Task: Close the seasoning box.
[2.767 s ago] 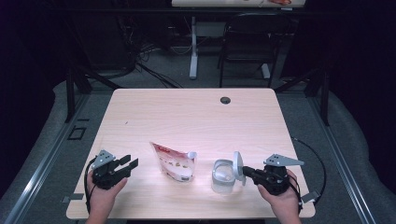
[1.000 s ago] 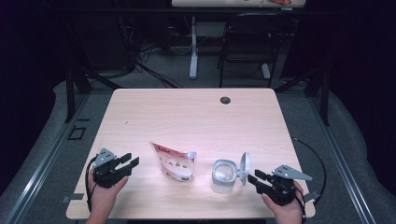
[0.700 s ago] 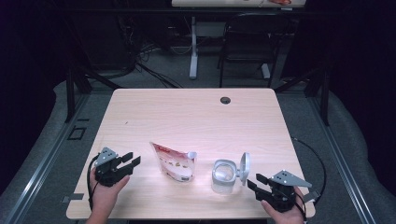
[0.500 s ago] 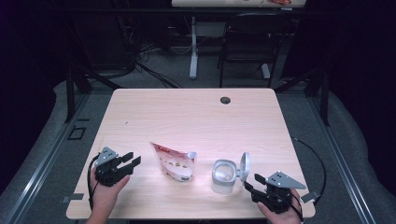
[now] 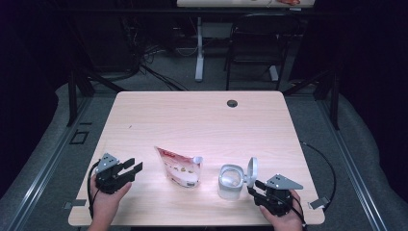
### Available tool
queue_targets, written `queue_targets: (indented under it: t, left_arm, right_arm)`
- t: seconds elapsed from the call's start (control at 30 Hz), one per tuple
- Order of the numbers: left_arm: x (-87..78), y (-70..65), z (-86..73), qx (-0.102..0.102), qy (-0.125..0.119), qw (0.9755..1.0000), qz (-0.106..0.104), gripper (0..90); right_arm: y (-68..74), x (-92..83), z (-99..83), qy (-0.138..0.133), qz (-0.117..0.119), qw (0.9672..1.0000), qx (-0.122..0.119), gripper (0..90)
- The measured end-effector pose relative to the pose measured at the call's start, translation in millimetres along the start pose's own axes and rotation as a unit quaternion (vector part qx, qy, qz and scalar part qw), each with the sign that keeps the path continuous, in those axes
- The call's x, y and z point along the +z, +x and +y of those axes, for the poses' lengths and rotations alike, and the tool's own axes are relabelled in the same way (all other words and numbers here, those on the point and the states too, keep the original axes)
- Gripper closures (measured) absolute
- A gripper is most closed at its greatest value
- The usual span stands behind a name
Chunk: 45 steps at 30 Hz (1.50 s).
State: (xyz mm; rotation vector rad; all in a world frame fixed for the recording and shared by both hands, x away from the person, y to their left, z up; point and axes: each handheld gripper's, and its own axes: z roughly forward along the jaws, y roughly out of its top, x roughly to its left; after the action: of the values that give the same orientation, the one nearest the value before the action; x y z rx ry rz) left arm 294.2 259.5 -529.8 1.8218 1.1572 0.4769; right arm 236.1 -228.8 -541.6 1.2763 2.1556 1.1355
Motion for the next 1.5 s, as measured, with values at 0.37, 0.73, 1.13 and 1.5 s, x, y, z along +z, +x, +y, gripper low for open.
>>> queue_targets:
  t: [0.37, 0.73, 1.13, 1.5]
  left_arm:
    - [-1.8, 2.2, -1.2, 0.001, 0.002, 1.0, 0.004, 58.6]
    - [-0.1, 1.6, -0.9, 0.003, -0.002, 1.0, 0.002, 58.6]
    - [0.1, 1.5, -0.9, 0.003, 0.001, 1.0, 0.002, 58.6]
    - [0.3, 1.5, -1.0, 0.003, 0.002, 1.0, 0.001, 58.6]
  right_arm:
    - [0.4, 8.6, 4.3, -0.001, -0.015, 0.9998, -0.009, 69.1]
    - [-0.5, 12.1, 6.8, -0.005, -0.03, 0.9993, -0.02, 71.6]
    - [-3.3, 16.9, 10.2, -0.005, -0.028, 0.999, -0.034, 73.3]
    - [-7.6, 19.6, 12.2, -0.008, -0.026, 0.9991, -0.031, 74.3]
